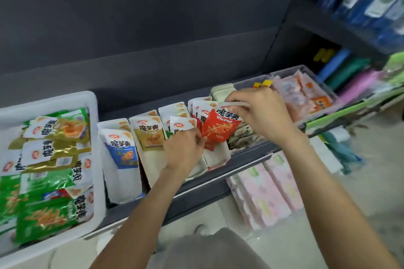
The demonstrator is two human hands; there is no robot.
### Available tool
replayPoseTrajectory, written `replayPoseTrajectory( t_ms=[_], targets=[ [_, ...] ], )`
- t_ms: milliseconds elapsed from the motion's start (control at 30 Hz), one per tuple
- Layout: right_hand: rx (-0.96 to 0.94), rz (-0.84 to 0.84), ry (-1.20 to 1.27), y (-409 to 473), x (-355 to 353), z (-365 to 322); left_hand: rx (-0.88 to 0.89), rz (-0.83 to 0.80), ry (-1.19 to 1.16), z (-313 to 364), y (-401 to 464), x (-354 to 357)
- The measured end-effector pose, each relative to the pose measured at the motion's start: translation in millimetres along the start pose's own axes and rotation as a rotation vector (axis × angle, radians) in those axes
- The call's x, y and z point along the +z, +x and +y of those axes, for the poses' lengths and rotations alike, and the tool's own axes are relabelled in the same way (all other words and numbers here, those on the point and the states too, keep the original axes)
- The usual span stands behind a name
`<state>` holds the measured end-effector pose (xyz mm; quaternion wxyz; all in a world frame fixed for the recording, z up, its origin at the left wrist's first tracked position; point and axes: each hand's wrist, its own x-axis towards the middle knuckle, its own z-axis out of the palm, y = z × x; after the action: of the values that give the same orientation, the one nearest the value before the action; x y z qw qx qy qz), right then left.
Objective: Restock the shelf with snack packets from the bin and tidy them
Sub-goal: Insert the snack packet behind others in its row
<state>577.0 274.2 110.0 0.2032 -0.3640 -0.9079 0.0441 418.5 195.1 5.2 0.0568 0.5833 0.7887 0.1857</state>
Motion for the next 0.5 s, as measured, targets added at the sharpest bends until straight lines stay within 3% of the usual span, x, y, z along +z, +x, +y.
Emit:
replayPoseTrajectory(
  t_ms=[133, 400, 500],
  targets=[
    [-0.089, -0.097, -0.076, 20, 13, 4, 0.009, -0.046, 0.113, 1, -8, 12],
    [-0.093, -0.306, -0.14, 40, 65, 8, -0.032, -0.046, 0.04, -2, -14, 22],
    [-0.05, -0.196, -0.132, 41, 69, 11, 0.001, -0.012, 0.006, -4, -15, 23]
  ],
)
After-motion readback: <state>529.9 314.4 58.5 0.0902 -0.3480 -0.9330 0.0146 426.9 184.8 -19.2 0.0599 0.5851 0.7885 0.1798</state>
